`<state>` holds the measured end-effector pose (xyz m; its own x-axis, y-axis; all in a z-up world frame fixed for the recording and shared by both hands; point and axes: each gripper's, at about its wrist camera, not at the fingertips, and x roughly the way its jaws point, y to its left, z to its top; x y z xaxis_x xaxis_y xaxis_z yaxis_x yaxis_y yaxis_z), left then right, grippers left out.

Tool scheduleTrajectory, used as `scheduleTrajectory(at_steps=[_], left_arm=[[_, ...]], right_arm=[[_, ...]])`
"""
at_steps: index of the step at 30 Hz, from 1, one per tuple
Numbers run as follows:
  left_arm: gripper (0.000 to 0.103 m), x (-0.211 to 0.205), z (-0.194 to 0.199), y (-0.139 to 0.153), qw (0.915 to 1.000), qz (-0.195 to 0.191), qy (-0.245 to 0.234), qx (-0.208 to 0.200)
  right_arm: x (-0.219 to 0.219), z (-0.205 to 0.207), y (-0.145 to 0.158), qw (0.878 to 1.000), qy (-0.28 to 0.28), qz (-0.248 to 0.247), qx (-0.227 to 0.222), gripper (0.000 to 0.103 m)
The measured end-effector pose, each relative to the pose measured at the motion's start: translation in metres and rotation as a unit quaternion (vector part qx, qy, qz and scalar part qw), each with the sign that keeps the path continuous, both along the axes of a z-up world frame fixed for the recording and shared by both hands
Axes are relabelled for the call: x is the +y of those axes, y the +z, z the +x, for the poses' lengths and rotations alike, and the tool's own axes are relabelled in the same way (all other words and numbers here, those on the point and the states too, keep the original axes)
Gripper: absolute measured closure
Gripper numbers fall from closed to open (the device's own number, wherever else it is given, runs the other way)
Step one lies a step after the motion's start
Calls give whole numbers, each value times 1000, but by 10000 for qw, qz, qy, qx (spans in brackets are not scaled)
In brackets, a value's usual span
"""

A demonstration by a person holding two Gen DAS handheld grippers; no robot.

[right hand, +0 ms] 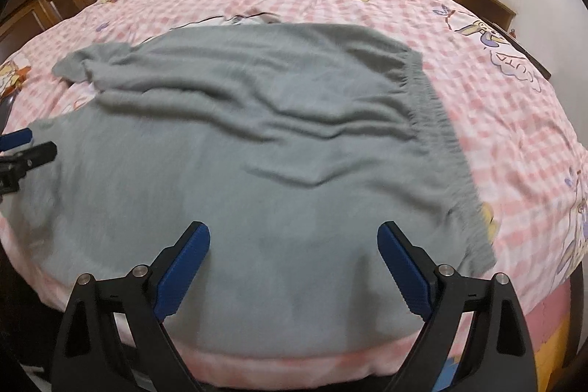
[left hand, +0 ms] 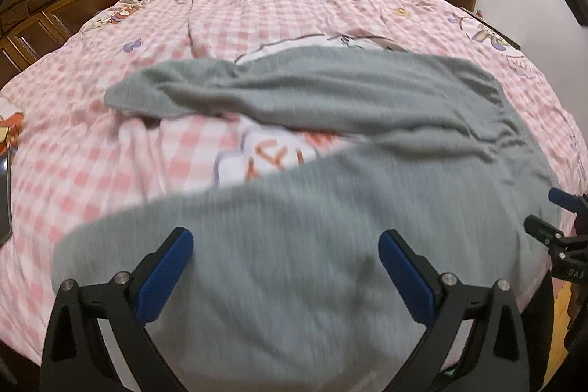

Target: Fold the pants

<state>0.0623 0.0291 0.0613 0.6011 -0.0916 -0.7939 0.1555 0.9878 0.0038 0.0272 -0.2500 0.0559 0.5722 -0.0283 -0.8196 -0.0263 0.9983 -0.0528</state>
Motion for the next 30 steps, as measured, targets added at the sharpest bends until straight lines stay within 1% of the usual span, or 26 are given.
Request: scheduleTrajectory(at_steps=[4, 10, 15, 21, 25, 28, 30], left_arm=[[0, -2, 28, 13, 10000, 20, -73, -4], [0, -18, 70, 25, 9994, 221, -261, -19], [0, -26, 103, 29, 9990, 160, -407, 79], [0, -32, 143, 30, 9979, 208, -582, 176], [0, -27, 175, 27, 9969, 67, -702, 349], [0, -25, 199, 22, 9962, 168, -762, 397], [0, -22, 214, 18, 9956, 183, -791, 476]], right_arm=[[-19, 20, 8, 9999, -113, 40, 28, 8], [-39, 53, 19, 9999, -122, -17, 38, 9], [-47, 80, 26, 9999, 27, -118, 44, 9], [-58, 116, 28, 9999, 123, -67, 88, 9], [-69, 145, 28, 9996, 158, -195, 101, 9], [-76, 164, 26, 9993, 175, -286, 163, 9], [-82, 177, 25, 9991, 217, -259, 243, 9]])
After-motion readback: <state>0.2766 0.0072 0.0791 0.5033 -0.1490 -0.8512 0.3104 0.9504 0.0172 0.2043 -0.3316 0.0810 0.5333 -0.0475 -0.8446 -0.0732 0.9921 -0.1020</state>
